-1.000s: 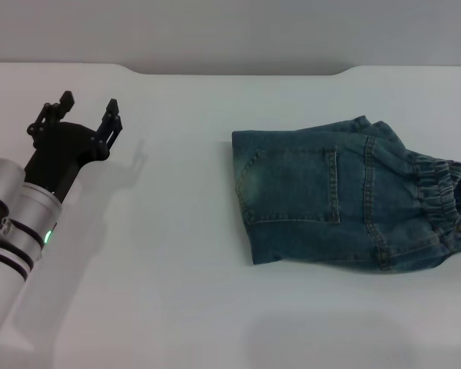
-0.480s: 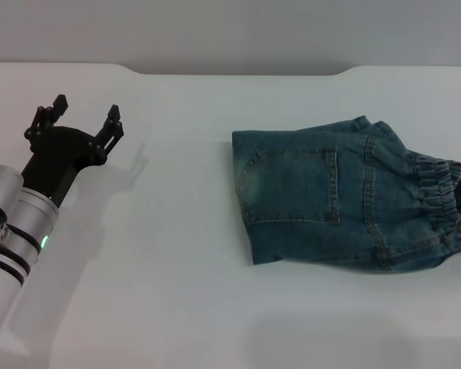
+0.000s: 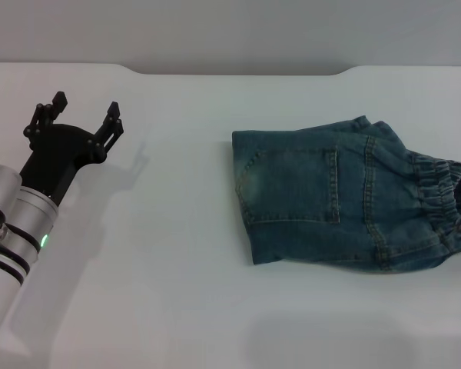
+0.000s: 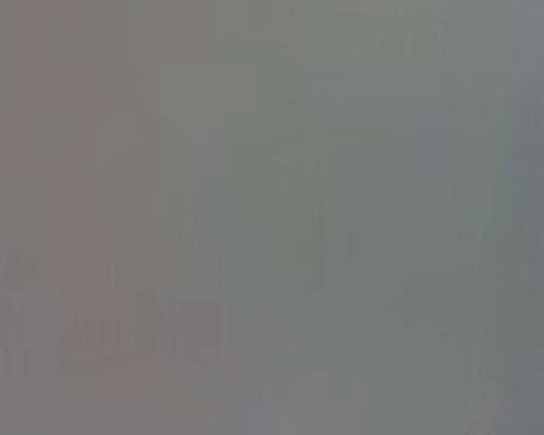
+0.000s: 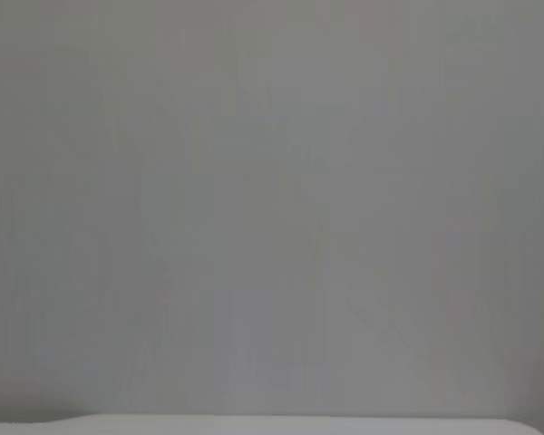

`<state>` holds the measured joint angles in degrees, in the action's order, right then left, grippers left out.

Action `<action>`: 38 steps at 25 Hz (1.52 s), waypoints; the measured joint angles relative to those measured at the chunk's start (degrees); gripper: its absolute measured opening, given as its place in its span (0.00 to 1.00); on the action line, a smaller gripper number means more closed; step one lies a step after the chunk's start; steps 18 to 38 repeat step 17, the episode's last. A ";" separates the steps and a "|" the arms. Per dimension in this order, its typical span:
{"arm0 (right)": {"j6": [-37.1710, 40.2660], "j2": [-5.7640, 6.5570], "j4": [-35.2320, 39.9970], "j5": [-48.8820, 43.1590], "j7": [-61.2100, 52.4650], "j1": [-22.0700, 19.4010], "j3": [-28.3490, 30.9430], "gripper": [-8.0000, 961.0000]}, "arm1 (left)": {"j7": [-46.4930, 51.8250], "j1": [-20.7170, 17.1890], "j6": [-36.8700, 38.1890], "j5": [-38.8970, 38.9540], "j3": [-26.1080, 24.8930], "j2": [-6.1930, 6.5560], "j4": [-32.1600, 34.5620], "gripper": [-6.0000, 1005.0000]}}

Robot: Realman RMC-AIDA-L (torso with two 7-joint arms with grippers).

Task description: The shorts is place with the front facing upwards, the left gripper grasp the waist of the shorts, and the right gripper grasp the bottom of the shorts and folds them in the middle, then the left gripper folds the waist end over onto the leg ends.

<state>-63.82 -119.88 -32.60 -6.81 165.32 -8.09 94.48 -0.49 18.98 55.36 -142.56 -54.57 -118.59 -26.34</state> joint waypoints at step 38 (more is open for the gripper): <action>-0.96 0.00 0.36 -0.75 0.01 0.27 -0.09 0.65 | 0.05 0.05 0.02 0.00 0.08 0.04 0.27 0.84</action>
